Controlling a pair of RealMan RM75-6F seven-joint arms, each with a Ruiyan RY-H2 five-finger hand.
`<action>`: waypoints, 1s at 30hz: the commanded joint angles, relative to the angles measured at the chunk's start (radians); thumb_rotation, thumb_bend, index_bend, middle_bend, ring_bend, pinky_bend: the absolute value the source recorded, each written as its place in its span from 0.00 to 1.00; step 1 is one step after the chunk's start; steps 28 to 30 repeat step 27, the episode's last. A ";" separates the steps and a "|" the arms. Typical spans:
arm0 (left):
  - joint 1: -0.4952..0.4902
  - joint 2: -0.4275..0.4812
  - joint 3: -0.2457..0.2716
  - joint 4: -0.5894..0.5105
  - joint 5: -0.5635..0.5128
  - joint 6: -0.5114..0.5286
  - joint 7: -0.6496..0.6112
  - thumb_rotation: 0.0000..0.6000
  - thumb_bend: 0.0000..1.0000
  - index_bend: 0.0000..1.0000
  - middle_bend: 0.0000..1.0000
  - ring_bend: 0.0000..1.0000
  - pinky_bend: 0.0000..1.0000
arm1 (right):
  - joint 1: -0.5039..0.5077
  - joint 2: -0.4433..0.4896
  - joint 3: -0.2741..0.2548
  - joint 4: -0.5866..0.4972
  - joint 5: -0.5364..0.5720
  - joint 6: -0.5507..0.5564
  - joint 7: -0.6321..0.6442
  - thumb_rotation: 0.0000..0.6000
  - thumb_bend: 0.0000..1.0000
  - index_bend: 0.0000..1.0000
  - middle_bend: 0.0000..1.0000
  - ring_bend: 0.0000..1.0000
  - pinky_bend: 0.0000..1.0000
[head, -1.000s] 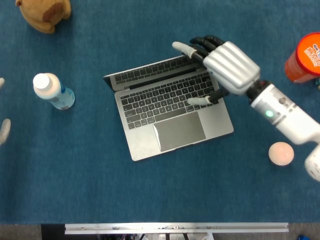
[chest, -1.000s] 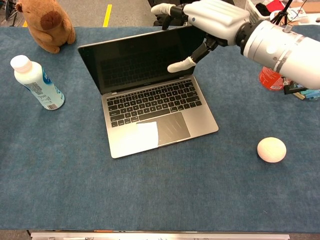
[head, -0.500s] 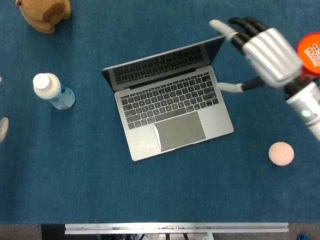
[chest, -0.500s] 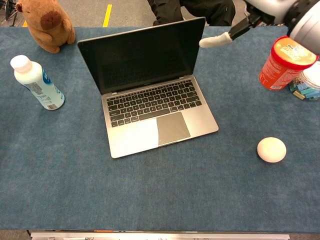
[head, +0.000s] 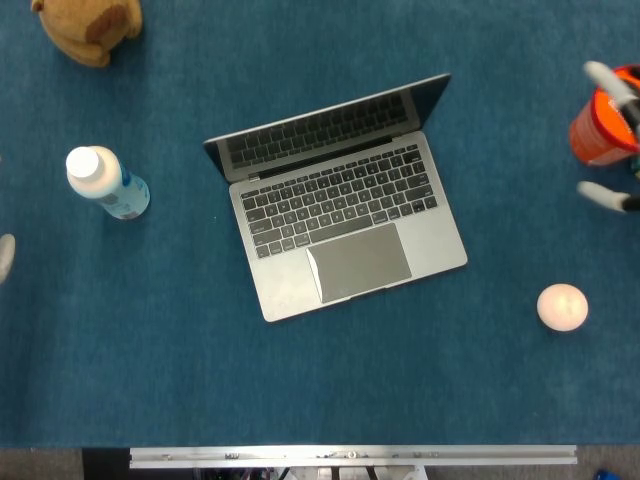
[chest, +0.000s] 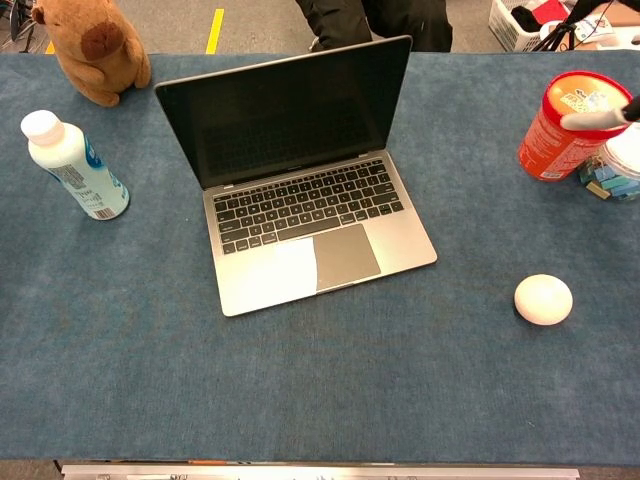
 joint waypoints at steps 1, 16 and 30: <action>-0.001 -0.001 0.000 -0.001 0.004 0.002 -0.001 1.00 0.38 0.09 0.11 0.07 0.12 | -0.087 0.016 -0.033 0.001 -0.007 0.087 -0.013 0.86 0.00 0.00 0.26 0.15 0.19; 0.000 -0.004 0.006 -0.004 0.023 0.010 -0.001 1.00 0.37 0.09 0.11 0.07 0.12 | -0.264 0.002 -0.052 0.038 0.001 0.212 0.041 0.93 0.00 0.00 0.26 0.15 0.19; -0.003 -0.003 0.008 -0.009 0.011 -0.007 0.010 1.00 0.37 0.09 0.11 0.07 0.12 | -0.285 -0.006 -0.032 0.047 -0.001 0.181 0.049 0.94 0.00 0.00 0.26 0.15 0.19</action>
